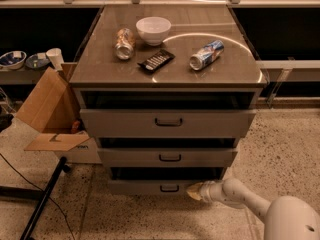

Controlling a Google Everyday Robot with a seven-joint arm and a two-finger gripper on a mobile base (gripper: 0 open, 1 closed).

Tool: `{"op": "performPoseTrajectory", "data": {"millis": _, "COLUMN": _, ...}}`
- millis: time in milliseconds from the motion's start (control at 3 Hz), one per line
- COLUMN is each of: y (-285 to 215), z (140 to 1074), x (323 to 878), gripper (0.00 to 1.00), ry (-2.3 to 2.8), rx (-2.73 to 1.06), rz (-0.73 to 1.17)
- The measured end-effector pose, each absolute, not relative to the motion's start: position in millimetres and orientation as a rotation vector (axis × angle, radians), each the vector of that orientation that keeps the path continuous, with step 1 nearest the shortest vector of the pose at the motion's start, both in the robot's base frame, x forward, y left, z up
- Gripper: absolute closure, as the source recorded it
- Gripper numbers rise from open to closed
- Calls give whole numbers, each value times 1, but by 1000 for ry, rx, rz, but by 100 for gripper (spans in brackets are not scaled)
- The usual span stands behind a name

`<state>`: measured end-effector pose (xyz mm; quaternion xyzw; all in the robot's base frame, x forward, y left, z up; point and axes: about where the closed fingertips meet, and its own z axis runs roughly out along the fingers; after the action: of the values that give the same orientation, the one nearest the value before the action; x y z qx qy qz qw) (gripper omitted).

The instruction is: Close bottom drawer

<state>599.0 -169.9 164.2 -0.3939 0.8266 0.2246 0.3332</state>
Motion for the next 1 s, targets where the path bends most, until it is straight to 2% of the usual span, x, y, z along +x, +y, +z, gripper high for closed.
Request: {"op": "performPoseTrajectory", "data": {"millis": 1000, "y": -164, "z": 187, "x": 639, "gripper": 100, "ry": 2128, "rx": -989, "rz": 530}}
